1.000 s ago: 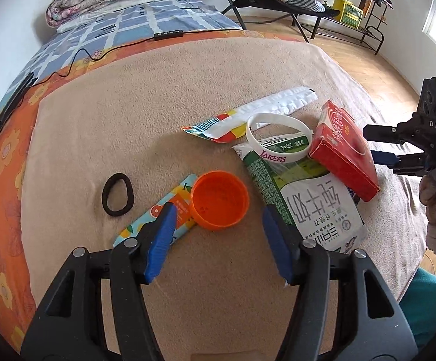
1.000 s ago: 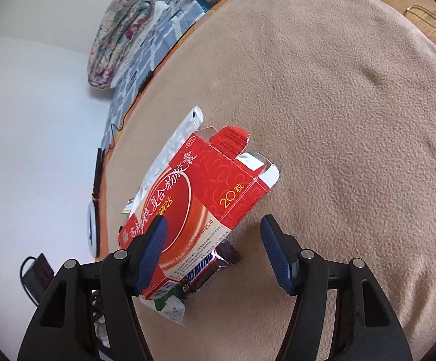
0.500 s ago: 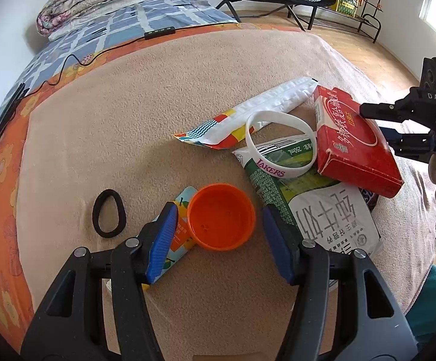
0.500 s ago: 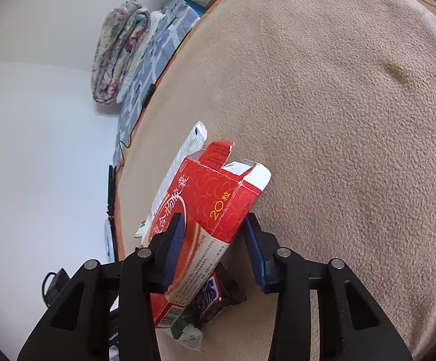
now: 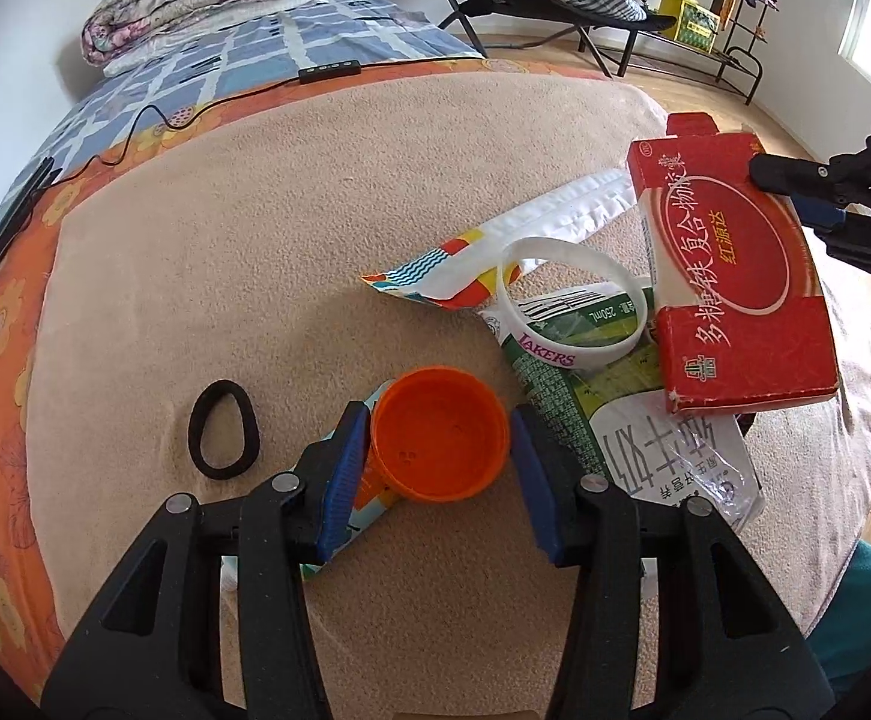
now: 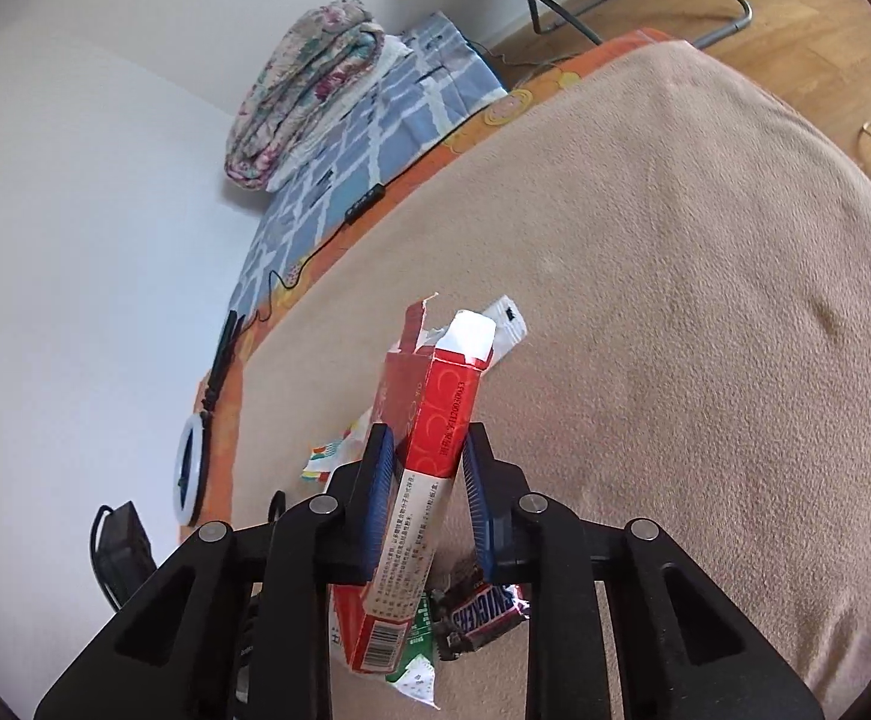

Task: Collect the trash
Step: 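Grasp the orange cup with the left tool while the right tool grasps the red box, then carry the orange cup and red box over the basket and release both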

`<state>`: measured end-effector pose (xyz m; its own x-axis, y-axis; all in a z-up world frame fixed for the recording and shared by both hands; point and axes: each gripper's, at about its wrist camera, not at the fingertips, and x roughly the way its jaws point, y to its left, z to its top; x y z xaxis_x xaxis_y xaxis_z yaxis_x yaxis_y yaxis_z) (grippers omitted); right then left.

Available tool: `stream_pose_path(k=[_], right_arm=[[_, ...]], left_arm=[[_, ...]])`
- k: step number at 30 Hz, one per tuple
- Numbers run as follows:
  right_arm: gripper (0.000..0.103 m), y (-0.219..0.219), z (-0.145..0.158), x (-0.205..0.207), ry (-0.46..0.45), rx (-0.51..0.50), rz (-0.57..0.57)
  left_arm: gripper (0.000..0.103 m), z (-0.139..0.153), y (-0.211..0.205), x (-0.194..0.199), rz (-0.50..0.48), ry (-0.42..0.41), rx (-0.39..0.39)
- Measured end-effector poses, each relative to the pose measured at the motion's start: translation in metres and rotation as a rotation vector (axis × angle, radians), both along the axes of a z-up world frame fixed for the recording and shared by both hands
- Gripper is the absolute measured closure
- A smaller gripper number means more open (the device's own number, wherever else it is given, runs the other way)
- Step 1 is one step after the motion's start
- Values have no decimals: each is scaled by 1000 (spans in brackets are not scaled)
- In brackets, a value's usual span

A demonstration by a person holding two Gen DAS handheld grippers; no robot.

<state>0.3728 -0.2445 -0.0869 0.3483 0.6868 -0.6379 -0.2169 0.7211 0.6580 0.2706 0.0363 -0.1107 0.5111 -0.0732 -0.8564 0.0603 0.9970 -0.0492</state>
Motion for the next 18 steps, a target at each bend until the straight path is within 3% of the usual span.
stream_pose_path(k=[10,18], right_arm=[[87,28,56,-41,-272,-165,91],[88,34,86,-69,-396,-239,103]], left_arm=[[54,23,9,-26,27,-41,-18],[54,49,8,-55,34,-77,-9]])
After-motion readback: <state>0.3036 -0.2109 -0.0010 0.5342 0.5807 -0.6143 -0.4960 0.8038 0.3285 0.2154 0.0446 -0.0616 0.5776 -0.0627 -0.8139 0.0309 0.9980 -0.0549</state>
